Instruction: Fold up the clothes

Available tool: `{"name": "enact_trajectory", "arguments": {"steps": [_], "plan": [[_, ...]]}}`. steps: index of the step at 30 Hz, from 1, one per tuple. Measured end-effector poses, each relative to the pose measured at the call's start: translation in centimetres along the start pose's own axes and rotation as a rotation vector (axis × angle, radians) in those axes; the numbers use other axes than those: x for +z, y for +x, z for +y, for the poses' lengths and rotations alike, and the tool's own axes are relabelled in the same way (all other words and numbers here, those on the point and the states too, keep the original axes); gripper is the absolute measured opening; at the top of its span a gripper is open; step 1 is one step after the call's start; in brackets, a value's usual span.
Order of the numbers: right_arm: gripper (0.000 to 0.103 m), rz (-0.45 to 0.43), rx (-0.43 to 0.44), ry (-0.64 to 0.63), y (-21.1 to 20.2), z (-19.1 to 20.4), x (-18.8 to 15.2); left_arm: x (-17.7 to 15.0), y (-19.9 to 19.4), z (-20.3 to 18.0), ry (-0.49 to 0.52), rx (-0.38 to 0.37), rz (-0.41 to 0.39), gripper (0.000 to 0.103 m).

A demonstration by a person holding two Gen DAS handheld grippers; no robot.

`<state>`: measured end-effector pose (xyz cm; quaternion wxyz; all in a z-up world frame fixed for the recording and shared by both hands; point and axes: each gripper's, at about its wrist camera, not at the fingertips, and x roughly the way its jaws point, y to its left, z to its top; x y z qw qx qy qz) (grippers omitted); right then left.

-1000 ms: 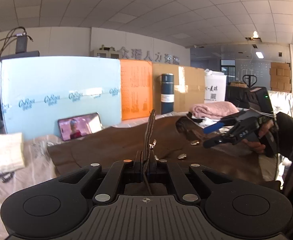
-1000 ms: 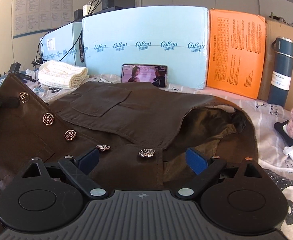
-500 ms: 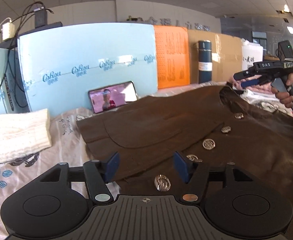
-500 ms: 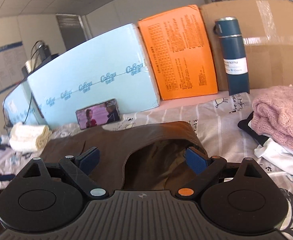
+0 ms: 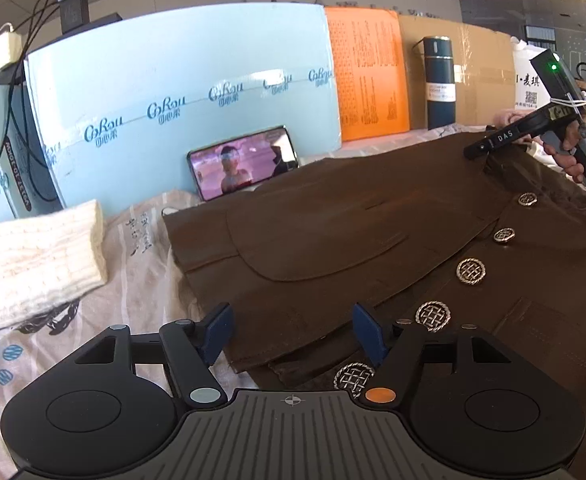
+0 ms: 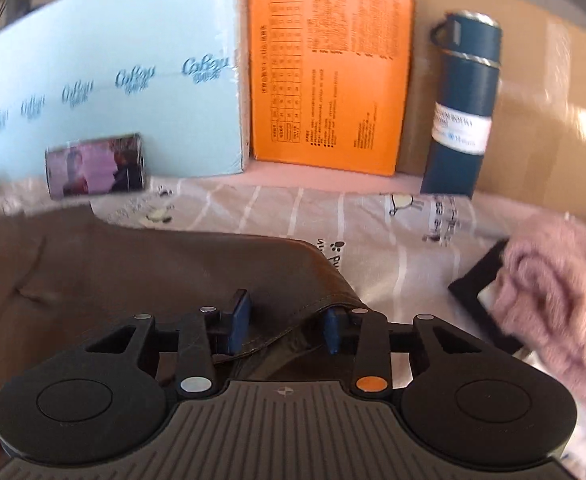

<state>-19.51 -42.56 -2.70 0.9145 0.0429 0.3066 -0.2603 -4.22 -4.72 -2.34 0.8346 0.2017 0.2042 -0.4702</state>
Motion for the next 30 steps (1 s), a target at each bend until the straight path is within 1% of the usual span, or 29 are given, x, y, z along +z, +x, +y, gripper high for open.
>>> {"name": "enact_trajectory", "arguments": {"steps": [2,5,7,8,9,10,11,12,13,15,16,17,19,21,25,27,30], "plan": [[0.034,0.005,-0.064,-0.138,0.9,1.3,-0.7,-0.1,0.3,0.1,-0.006,-0.002,0.020,0.070],[0.036,-0.030,-0.093,-0.241,1.6,1.8,-1.7,-0.2,0.1,0.1,-0.006,-0.003,0.010,0.074],[0.037,-0.033,-0.080,-0.225,1.4,1.4,-1.6,-0.2,-0.5,0.1,-0.002,-0.003,-0.022,0.074],[0.038,-0.035,-0.059,-0.205,1.1,1.0,-1.5,-0.2,-1.0,0.1,0.001,-0.007,-0.044,0.074],[0.047,-0.031,-0.019,-0.174,0.5,0.5,-1.4,-0.3,-1.6,0.1,0.005,-0.014,-0.071,0.076],[0.062,-0.027,0.021,-0.144,-0.1,0.1,-1.3,-0.3,-2.4,0.1,0.012,-0.029,-0.105,0.081],[0.084,-0.028,0.060,-0.118,-0.9,-0.4,-1.2,-0.3,-3.3,0.0,0.022,-0.050,-0.142,0.088],[0.091,-0.050,0.096,-0.113,-2.2,-0.6,-1.4,-0.5,-4.1,-0.2,0.034,-0.069,-0.178,0.092],[0.093,-0.072,0.132,-0.107,-3.5,-0.8,-1.7,-0.6,-5.0,-0.4,0.046,-0.088,-0.215,0.096],[0.096,-0.118,0.195,-0.100,-6.2,-1.2,-2.1,-0.9,-6.6,-0.9,0.069,-0.112,-0.273,0.099],[0.101,-0.151,0.185,-0.113,-7.5,-1.3,-2.4,-1.0,-7.2,-1.2,0.074,-0.115,-0.292,0.101],[0.103,-0.184,0.173,-0.127,-8.8,-1.3,-2.8,-1.2,-7.8,-1.5,0.075,-0.114,-0.308,0.103],[0.103,-0.253,0.139,-0.160,-11.3,-0.9,-3.8,-1.6,-8.9,-2.3,0.086,-0.109,-0.336,0.103],[0.103,-0.313,0.146,-0.203,-13.7,-0.6,-5.0,-2.0,-9.6,-3.1,0.102,-0.109,-0.349,0.103],[0.103,-0.363,0.163,-0.272,-16.7,0.3,-7.7,-2.6,-10.6,-4.7,0.129,-0.088,-0.331,0.103],[0.103,-0.369,0.158,-0.311,-17.7,0.8,-9.2,-2.9,-11.1,-5.4,0.145,-0.120,-0.311,0.103],[0.103,-0.354,0.157,-0.328,-18.4,1.2,-10.8,-3.4,-12.2,-6.5,0.190,-0.210,-0.261,0.103]]}}
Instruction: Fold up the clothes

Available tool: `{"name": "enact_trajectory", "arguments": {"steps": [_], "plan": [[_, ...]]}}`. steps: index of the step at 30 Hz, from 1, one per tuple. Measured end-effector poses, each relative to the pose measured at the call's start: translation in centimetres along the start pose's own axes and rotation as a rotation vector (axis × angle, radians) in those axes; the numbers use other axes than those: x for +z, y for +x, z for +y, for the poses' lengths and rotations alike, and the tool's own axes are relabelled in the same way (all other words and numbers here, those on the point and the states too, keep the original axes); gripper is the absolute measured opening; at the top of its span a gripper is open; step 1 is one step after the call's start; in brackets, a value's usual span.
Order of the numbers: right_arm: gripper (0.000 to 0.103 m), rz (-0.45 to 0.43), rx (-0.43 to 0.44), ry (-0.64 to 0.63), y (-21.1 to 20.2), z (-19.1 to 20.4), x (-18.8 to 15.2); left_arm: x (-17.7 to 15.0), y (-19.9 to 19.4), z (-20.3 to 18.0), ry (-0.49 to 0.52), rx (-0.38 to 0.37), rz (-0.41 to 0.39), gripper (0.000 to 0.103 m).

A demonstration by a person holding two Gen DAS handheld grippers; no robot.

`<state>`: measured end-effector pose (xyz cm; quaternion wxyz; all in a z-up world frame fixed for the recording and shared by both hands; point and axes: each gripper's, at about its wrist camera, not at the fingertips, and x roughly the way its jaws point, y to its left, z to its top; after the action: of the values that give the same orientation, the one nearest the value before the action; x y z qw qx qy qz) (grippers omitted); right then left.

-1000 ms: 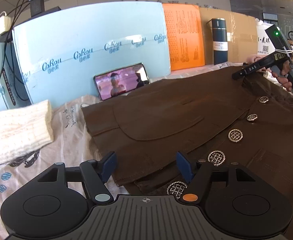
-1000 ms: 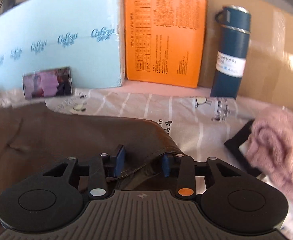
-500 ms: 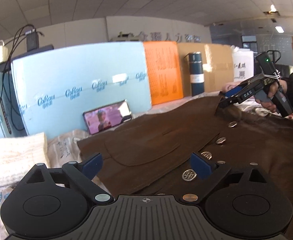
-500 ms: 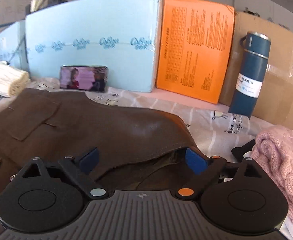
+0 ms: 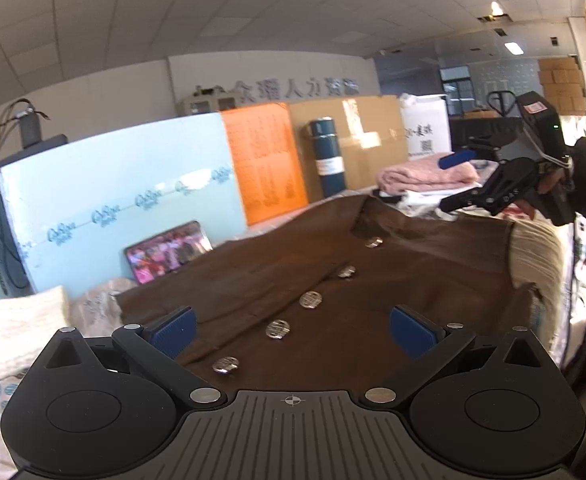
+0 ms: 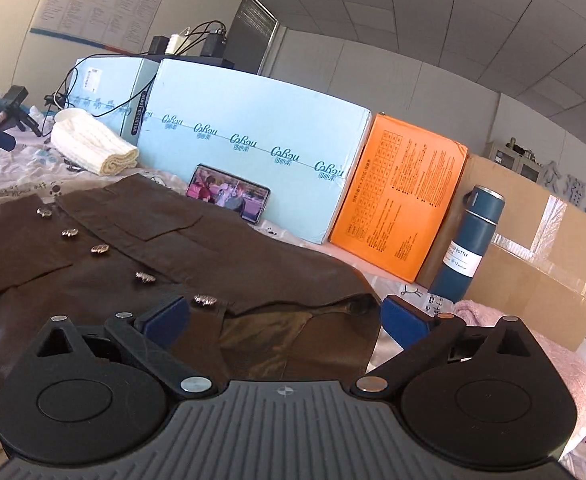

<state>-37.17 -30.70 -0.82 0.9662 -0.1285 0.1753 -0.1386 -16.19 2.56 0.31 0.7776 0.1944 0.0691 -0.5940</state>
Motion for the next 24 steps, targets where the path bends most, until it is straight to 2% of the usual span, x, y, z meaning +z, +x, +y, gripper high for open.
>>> {"name": "enact_trajectory", "arguments": {"steps": [2,6,9,13,17,21,24], "plan": [[0.103,0.021,0.038,0.015,-0.6,0.5,-0.8,-0.1,-0.5,-1.2,0.046,-0.049,0.034,0.103],[0.103,0.058,0.188,0.011,-1.5,1.6,-1.5,-0.3,-1.1,-3.2,0.142,-0.160,0.108,0.103],[0.103,0.060,0.288,-0.014,-2.1,2.7,-1.6,-0.6,-0.9,-4.1,0.183,-0.207,0.167,0.103],[0.103,0.068,0.415,-0.065,-2.7,4.4,-1.9,-1.5,0.3,-4.9,0.247,-0.199,0.255,0.103],[0.103,0.066,0.510,-0.127,-3.0,6.2,-2.1,-2.5,1.7,-5.4,0.293,-0.141,0.323,0.103],[0.103,0.052,0.616,-0.184,-2.7,7.9,-1.8,-2.4,1.4,-4.2,0.211,-0.143,0.274,0.103],[0.103,0.041,0.649,-0.248,-2.1,9.4,-1.3,-1.9,1.1,-3.5,0.177,-0.090,0.217,0.103]]}}
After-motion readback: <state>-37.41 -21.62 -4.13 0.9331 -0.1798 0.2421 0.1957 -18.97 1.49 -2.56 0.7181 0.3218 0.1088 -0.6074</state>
